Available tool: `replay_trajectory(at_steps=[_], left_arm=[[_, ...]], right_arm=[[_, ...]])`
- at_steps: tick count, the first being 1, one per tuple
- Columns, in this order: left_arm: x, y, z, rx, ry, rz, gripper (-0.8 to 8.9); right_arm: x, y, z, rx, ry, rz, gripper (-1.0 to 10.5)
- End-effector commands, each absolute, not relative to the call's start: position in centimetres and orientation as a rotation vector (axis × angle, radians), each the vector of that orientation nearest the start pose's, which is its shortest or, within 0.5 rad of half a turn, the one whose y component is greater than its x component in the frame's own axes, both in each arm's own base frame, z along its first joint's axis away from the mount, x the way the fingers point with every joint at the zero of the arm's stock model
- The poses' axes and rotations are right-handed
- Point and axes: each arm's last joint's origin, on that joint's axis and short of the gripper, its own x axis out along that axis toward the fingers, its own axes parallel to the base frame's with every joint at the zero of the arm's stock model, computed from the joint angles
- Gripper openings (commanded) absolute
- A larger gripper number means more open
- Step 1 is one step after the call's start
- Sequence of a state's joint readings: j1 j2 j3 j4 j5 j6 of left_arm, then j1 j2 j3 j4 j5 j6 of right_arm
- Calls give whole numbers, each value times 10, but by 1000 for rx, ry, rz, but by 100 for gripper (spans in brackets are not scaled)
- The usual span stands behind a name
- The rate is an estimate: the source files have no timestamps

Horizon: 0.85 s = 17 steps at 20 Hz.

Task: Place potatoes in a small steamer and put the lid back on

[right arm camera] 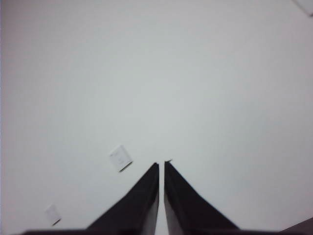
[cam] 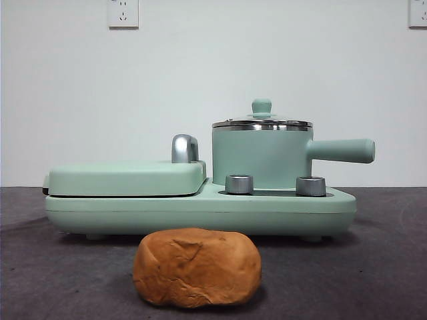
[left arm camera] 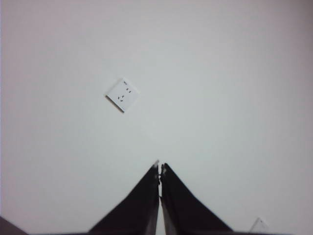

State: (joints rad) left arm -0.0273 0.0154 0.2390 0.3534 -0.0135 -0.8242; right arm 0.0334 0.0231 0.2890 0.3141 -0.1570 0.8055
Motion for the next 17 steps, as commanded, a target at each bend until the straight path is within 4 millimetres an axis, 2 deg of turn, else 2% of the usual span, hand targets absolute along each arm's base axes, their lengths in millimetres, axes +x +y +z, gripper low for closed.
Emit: replay_trajectory(at_steps=[1,5,8,13,17], left_arm=[[53,-2,301,-780,-457,-237,8],[48,-5,334,-612,-328,-257,8],[52,-8,351,-513,-227,-332,9],[74,-14,365,-400,-21,-456,9],[94,-16,366,-284,144,-463,9]], right_arm=[[51,8,306,705,-405,423,14],[47,11,334,531,-287,482,14],[52,14,348,409,-212,544,14],[70,18,360,257,-44,626,14],[85,20,360,137,91,645,13]])
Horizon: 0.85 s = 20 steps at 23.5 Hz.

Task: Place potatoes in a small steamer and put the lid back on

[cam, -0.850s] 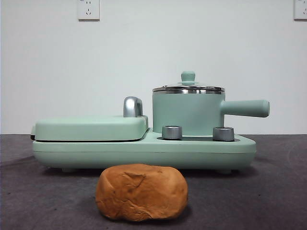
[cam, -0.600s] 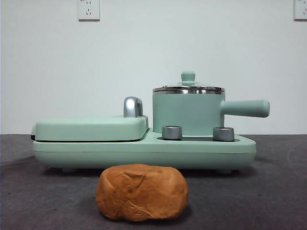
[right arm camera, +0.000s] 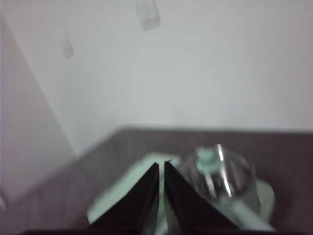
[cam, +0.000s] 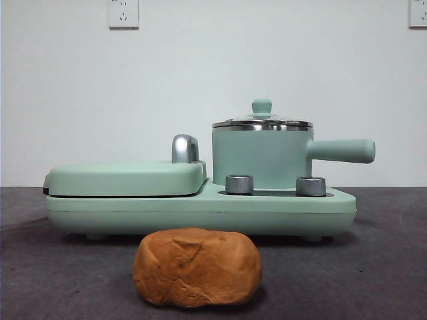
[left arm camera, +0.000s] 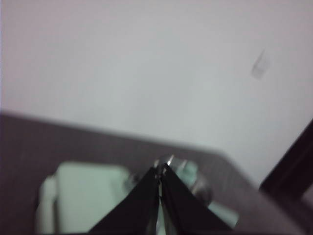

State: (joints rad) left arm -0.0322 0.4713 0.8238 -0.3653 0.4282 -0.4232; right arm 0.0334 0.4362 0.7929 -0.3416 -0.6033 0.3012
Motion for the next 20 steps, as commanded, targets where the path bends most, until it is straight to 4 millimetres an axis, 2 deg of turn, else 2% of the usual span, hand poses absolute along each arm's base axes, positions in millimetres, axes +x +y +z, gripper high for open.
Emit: replay_trajectory(at_steps=[1,9,20], left_arm=[[98,-17,365,-250,178,-466,9],[124,-35,349,41,324,-625,9],[132,-61,333,255,408,-770,9]], right_arm=[[88,20,358,108,116,646,14],[106,29,340,-59,278,667,14],[115,55,321,-290,421,772,14]])
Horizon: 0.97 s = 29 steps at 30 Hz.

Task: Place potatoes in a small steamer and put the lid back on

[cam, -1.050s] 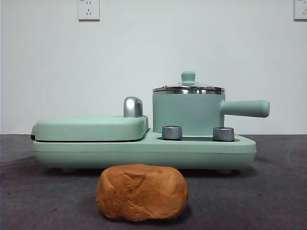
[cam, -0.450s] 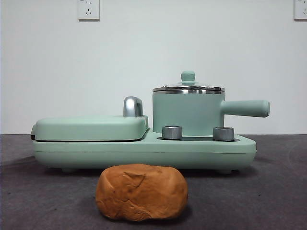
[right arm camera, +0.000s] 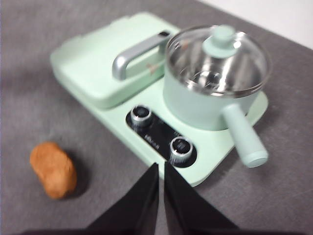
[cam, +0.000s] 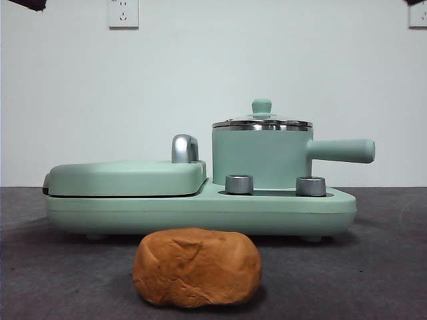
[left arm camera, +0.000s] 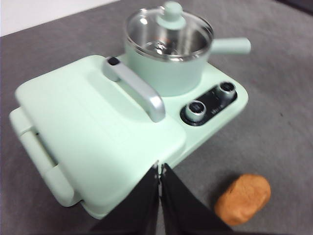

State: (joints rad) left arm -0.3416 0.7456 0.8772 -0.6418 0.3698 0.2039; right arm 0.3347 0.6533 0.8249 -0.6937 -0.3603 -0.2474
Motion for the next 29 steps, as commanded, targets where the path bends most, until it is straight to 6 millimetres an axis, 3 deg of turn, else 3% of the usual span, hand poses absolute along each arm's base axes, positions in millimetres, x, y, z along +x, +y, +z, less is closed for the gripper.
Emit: replay_trajectory(at_steps=[1,5,9,20,29], left_arm=[[133,-62,333,269,406,-782,9],[132,-65,333,283,401,-806,37],[132,-65,333,283,399,-808,249],[134,-71,332,288,400,-837,253],[175,-105,319,292,375,-902,253]], right_arm=[[116,57,320,-298,431,779,14],[119,65,316,-314,458,829,61],[121,68,314,-317,473,842,233],[120,68,314,-297,483,837,247],[121,68,314,-257,499,824,247]])
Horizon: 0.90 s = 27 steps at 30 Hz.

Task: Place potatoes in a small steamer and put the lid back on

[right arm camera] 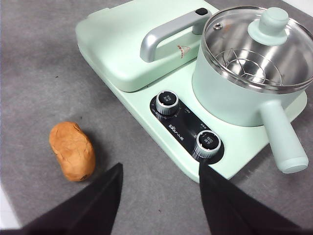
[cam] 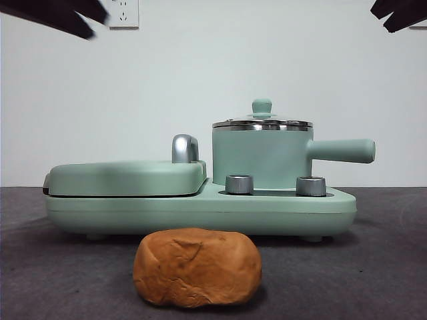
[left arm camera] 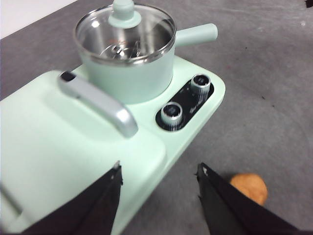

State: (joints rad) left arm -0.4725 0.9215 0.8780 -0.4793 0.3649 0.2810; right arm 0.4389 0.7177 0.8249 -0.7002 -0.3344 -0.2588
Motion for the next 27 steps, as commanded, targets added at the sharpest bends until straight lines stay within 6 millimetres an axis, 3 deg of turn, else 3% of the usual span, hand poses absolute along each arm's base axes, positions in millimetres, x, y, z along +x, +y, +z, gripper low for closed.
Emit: replay_trajectory(at_steps=[1,16,27], left_arm=[[182,-111,317,280,363,-905,253],[272,-194,278,88,180,-866,253],[332,-244,275,91,180,-881,253]], right_arm=[[121,68,314,-257,499,824,247],[121,68,315,-257,490,824,247],[121,69,316,-258,483,823,247]])
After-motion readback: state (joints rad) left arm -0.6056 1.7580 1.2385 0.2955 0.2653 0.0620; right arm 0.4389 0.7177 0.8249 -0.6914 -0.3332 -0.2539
